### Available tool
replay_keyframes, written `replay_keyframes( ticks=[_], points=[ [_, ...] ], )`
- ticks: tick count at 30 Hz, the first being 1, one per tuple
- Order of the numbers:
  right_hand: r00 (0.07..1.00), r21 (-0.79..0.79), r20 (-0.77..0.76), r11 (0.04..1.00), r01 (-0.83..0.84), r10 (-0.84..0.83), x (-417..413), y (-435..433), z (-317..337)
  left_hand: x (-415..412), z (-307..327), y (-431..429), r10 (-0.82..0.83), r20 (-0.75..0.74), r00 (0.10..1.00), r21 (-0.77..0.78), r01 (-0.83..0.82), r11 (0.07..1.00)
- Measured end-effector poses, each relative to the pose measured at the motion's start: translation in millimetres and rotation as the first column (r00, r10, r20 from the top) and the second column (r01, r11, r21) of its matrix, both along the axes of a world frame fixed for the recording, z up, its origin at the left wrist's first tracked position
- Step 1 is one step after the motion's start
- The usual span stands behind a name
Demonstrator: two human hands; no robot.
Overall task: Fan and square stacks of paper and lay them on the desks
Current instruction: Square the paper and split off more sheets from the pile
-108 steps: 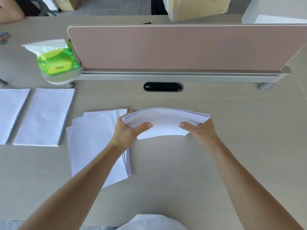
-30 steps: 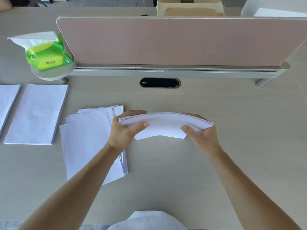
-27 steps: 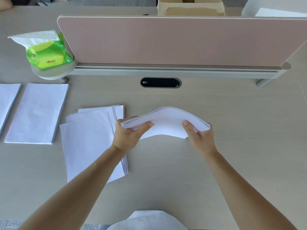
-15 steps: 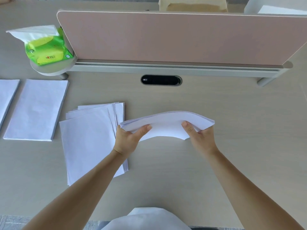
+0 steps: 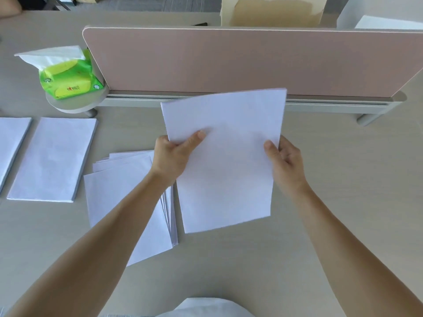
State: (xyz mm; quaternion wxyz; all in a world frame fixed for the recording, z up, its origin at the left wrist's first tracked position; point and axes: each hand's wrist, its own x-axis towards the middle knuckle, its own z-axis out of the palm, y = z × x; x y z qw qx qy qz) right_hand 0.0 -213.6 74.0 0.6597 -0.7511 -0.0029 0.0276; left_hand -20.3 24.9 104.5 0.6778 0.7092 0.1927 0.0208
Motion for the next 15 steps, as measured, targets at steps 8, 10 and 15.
replay_keyframes(
  ticks=[8, 10, 15],
  points=[
    [0.921, -0.289, -0.324, 0.950, 0.121, -0.216, 22.9, 21.1, -80.4, 17.5, -87.1, 0.0, -0.079, -0.556, 0.827, -0.229, -0.061, 0.972],
    [0.904, -0.353, -0.359, 0.930, 0.098, -0.232, 27.8, 26.6, -94.3, 18.0, -102.6, -3.0, -0.018, -0.550, 0.835, -0.129, -0.064, 0.990],
    [0.887, -0.397, -0.392, 0.915, 0.076, -0.244, 47.4, 35.8, -111.7, 38.1, -121.2, -4.5, 0.043, -0.557, 0.829, -0.021, -0.066, 0.998]
  ],
)
